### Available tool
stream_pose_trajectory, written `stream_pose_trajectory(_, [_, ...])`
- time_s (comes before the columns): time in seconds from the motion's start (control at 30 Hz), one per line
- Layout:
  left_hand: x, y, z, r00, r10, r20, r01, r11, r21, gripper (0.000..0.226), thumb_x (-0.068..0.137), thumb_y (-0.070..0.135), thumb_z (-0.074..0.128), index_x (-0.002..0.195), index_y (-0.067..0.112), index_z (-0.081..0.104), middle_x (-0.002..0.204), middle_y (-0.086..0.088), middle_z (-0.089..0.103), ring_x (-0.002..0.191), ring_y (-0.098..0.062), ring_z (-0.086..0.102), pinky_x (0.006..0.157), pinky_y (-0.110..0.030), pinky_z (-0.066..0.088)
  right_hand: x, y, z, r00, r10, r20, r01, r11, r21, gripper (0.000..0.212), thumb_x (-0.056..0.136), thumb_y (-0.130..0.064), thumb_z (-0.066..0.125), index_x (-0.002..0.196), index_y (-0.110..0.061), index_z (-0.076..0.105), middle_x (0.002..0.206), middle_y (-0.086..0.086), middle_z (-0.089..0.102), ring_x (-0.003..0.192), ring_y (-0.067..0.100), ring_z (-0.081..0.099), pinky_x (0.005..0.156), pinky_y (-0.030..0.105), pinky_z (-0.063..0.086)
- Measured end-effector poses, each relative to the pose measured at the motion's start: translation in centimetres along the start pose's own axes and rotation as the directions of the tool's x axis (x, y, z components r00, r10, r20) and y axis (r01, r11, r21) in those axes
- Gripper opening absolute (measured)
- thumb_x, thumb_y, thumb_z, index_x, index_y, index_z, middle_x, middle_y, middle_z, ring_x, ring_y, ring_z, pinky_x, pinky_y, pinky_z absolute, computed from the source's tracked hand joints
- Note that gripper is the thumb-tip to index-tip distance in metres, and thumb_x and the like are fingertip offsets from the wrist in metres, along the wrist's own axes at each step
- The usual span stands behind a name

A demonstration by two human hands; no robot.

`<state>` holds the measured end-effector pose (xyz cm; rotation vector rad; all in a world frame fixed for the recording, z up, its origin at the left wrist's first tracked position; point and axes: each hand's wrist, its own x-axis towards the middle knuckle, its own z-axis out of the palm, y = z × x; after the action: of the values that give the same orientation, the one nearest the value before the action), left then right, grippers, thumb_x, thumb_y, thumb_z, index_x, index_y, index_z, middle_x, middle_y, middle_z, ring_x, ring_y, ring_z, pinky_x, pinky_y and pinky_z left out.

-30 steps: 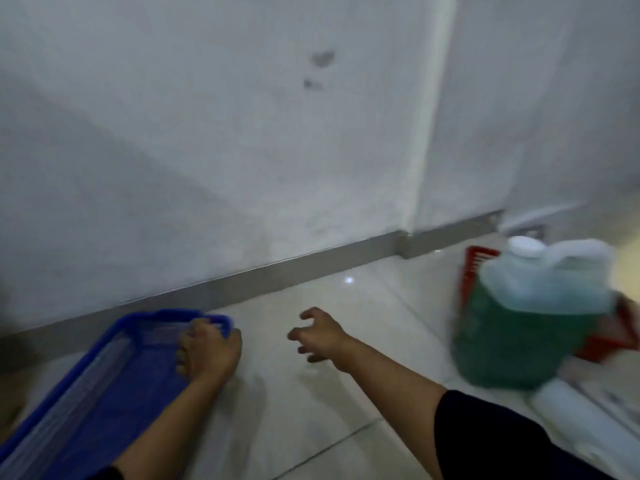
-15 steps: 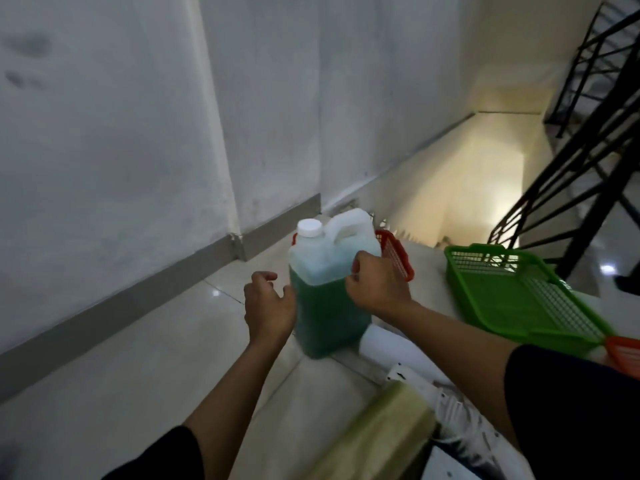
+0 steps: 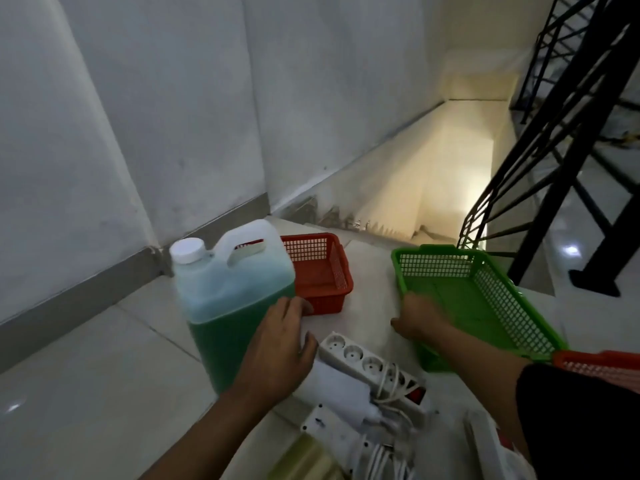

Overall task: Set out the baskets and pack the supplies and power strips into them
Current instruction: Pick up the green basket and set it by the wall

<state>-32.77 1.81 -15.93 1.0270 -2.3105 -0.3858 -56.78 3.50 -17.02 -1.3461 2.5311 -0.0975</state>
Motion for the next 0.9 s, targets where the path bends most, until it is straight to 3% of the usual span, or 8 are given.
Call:
stream_pose_trajectory(0.1, [1.8,1.5,3.0,0.996,0.023,0.091,-0.023,1.000,-0.005,0.029,0.089,0.025,0.054,0.116,0.023,0.046,0.112,0.006,0.049,0.100,-0.007,0.048,0.089,-0.025,0.046,0.8,2.8,2.8,0.986,0.026,0.166,-0.024,1.000,-0.014,0.053,0.092,-0.036,0.054,0.131,-0.002,0.042,0.134,0.016,0.050,0.119,0.031,0.051,0.096,0.036,0.045])
stream_pose_trajectory(0.17, [3.0,2.3,4.7,0.992,0.011,0.126,-0.009,1.000,-0.013,0.029,0.089,0.026,0.053,0.116,0.024,0.045,0.113,0.005,0.049,0.101,-0.010,0.050,0.088,-0.030,0.047,1.1,4.1,4.4,0.978,0.033,0.204,-0.031,0.999,-0.013,0.061,0.092,-0.035,0.053,0.138,-0.001,0.033,0.139,0.017,0.045,0.123,0.031,0.048,0.099,0.037,0.043])
stream_pose_trajectory(0.23, [3.7,3.0,6.1,0.987,0.022,0.160,-0.021,1.000,-0.008,0.030,0.089,0.027,0.053,0.117,0.024,0.045,0.114,0.005,0.049,0.102,-0.012,0.051,0.088,-0.034,0.048,0.9,4.8,5.2,0.988,0.026,0.155,-0.019,0.999,-0.050,0.052,0.092,-0.030,0.052,0.134,-0.003,0.035,0.134,0.015,0.049,0.119,0.030,0.051,0.097,0.037,0.043])
stream_pose_trajectory(0.37, [4.6,3.7,7.5,0.975,0.042,0.218,-0.043,0.999,-0.003,0.030,0.090,0.027,0.052,0.119,0.023,0.045,0.117,0.004,0.049,0.104,-0.010,0.050,0.090,-0.032,0.047,0.3,5.7,5.9,0.998,0.004,0.070,0.005,0.993,-0.122,0.025,0.090,-0.014,0.049,0.113,-0.008,0.057,0.117,0.010,0.063,0.105,0.026,0.062,0.084,0.032,0.048])
stream_pose_trajectory(0.53, [5.4,4.0,6.9,0.977,0.032,0.212,-0.032,0.999,-0.004,0.029,0.090,0.027,0.053,0.118,0.022,0.047,0.116,0.005,0.051,0.104,-0.010,0.051,0.090,-0.031,0.048,0.6,4.1,3.9,0.972,0.190,-0.136,-0.173,0.977,0.127,0.017,0.091,-0.012,0.052,0.106,-0.009,0.059,0.111,0.009,0.067,0.101,0.025,0.064,0.080,0.032,0.050])
stream_pose_trajectory(0.63, [6.1,4.5,5.5,0.983,0.026,0.180,-0.025,1.000,-0.006,0.026,0.090,0.026,0.053,0.115,0.023,0.047,0.115,0.006,0.051,0.103,-0.009,0.052,0.090,-0.031,0.048,0.6,3.2,1.9,0.933,0.225,-0.281,-0.171,0.964,0.204,0.017,0.089,-0.013,0.054,0.106,-0.011,0.054,0.110,0.010,0.067,0.102,0.028,0.064,0.082,0.034,0.049])
stream_pose_trajectory(0.73, [6.9,5.0,3.4,0.991,0.037,0.128,-0.039,0.999,0.008,0.028,0.092,0.026,0.052,0.119,0.024,0.045,0.118,0.006,0.052,0.101,-0.007,0.052,0.089,-0.025,0.049,-0.1,2.0,0.1,0.894,0.141,-0.424,-0.069,0.981,0.182,0.019,0.086,-0.010,0.054,0.104,-0.012,0.052,0.102,0.010,0.069,0.096,0.028,0.065,0.081,0.034,0.046])
stream_pose_trajectory(0.9, [7.8,6.0,-1.7,0.995,0.098,0.026,-0.101,0.990,0.099,0.057,0.091,0.027,0.053,0.142,0.025,0.028,0.146,0.003,0.036,0.130,-0.014,0.041,0.109,-0.033,0.039,-2.1,-1.7,-3.1,0.740,-0.075,-0.668,0.166,0.983,0.074,0.033,0.070,-0.001,0.060,0.102,-0.010,0.058,0.076,0.010,0.070,0.072,0.030,0.066,0.074,0.037,0.043])
